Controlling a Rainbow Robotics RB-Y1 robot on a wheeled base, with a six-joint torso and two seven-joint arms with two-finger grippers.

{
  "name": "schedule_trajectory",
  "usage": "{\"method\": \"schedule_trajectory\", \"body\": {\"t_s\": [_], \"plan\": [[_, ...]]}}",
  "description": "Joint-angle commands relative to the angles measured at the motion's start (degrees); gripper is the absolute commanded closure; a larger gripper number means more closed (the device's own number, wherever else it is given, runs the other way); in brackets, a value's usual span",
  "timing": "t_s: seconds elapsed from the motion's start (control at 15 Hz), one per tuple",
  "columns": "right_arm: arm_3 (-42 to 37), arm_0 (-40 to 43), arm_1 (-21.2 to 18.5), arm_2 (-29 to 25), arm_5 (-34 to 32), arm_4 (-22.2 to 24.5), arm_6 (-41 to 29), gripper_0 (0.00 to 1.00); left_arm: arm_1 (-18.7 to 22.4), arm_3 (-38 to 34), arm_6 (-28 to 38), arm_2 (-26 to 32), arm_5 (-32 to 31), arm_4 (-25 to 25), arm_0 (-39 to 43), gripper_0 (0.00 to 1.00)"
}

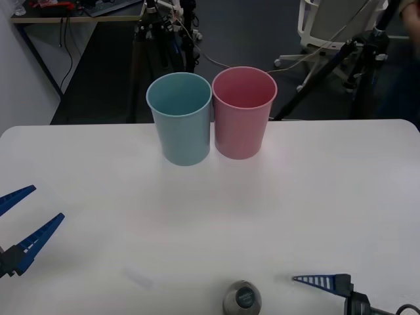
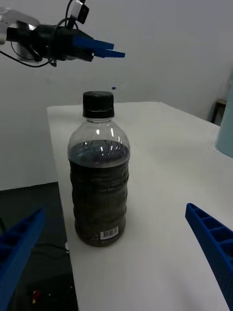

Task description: Grasp the object on the table and drop it into the matching bin: aluminum can to the light blue bin, PET bottle to the pink bin.

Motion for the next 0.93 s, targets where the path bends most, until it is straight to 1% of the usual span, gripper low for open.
{"method": "schedule_trajectory", "body": {"t_s": [0.07,0.2,0.4,0.73,0.93], "plan": [[3.7,-2.9,0.2,4.4,0.1,0.1,1.4,0.0,0.0,0.0,0.0,0.0,0.0,0.0,0.0,0.0],[3.8,-3.7,0.8,6.6,1.1,0.1,2.4,0.0,0.0,0.0,0.0,0.0,0.0,0.0,0.0,0.0],[3.9,-5.0,2.6,9.7,4.7,0.1,4.3,0.0,0.0,0.0,0.0,0.0,0.0,0.0,0.0,0.0],[3.8,-6.4,5.3,14.4,9.2,0.5,5.2,0.0,0.0,0.0,0.0,0.0,0.0,0.0,0.0,0.0],[3.8,-7.1,7.8,14.7,10.8,2.1,5.8,0.0,0.0,0.0,0.0,0.0,0.0,0.0,0.0,0.0]]}}
